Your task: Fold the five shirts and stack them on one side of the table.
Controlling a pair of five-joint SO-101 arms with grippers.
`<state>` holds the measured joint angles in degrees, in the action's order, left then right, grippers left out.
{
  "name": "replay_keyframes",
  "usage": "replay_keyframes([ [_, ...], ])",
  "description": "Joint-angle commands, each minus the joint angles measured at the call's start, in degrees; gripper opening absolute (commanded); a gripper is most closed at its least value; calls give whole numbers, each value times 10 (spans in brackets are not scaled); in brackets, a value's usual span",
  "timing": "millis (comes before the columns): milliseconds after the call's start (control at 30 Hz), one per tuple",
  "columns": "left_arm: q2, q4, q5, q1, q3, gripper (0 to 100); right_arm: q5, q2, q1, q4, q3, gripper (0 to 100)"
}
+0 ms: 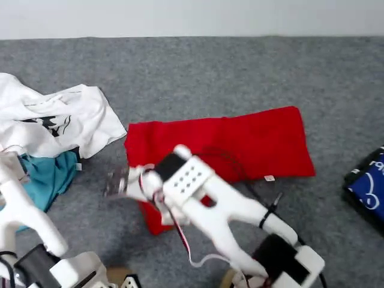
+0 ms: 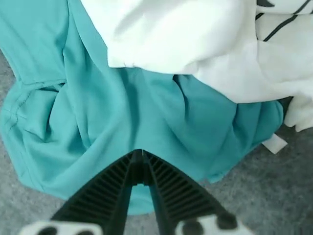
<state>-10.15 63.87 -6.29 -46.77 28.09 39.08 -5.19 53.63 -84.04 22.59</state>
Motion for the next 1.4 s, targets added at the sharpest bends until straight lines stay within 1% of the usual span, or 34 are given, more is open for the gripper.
replay_keyframes([
  [0, -18, -16, -2, -3, 5, 4, 6, -40, 51, 44, 40, 265],
  [100, -18, -13, -1, -3, 6, 4, 8, -36, 76, 84, 63, 280],
  [300, -19, -13, -2, -4, 6, 4, 31, -36, 89, 154, 91, 281],
  [400, -19, -15, -1, -25, 6, 4, 31, -26, 92, 186, 104, 281],
  [633, -19, -14, -3, -84, 6, 4, 32, 54, 92, 224, 102, 280],
  [733, -19, -14, -6, -98, 6, 4, 32, 72, 92, 221, 90, 278],
  [833, -19, -12, -28, -99, 6, 4, 32, 82, 92, 221, 82, 277],
  [967, -19, -12, -29, -99, 6, 4, 42, 102, 90, 220, 73, 273],
  [1067, -19, -12, -29, -99, 6, 4, 53, 116, 89, 217, 65, 213],
  [1167, -20, -12, -29, -99, 6, 4, 65, 132, 88, 180, 33, 159],
  [1367, -20, -12, -28, -99, 6, 4, 74, 175, 58, 122, -42, 143],
])
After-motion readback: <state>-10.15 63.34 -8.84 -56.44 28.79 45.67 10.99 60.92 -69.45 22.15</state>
